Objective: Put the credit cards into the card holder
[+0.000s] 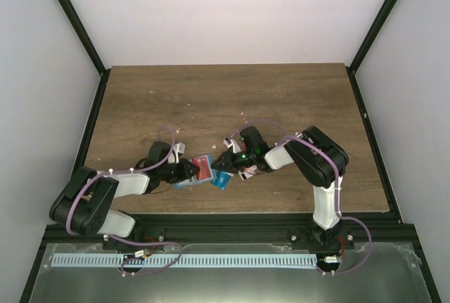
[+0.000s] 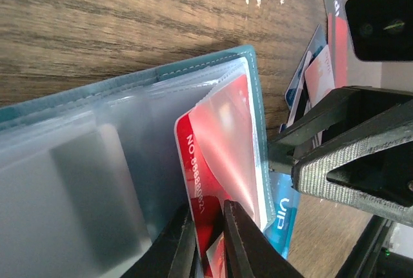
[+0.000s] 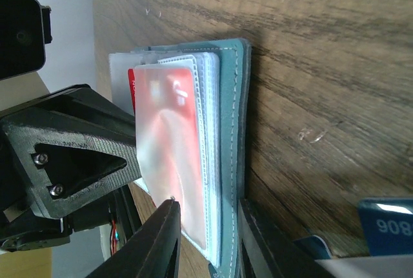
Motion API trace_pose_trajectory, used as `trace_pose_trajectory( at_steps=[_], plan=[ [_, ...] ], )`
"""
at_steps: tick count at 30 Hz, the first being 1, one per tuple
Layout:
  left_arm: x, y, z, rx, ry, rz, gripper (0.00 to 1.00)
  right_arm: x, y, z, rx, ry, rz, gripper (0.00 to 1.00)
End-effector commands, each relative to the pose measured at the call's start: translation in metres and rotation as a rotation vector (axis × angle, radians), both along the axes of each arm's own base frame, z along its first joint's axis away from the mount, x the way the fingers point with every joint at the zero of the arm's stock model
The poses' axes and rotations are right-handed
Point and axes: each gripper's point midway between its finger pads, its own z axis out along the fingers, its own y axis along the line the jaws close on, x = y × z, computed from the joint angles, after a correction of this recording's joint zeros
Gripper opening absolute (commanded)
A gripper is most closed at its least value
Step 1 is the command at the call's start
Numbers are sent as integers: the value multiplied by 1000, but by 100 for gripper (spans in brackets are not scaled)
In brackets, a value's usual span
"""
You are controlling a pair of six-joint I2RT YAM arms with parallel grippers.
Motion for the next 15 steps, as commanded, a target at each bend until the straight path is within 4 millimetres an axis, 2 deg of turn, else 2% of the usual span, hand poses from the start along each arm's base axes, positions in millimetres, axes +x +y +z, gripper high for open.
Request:
trace_pose_trajectory(
  at_steps=[1, 9, 15],
  plan=[
    [-3, 2, -2, 63, 28, -21, 18, 1, -4, -6, -27, 18, -4, 27],
    [1, 19, 11, 198, 41, 18, 41, 2, -2, 4, -3, -7, 11, 27],
    [1, 32, 25, 276, 61, 58, 72, 4, 1, 10, 11, -32, 32, 27]
  ],
)
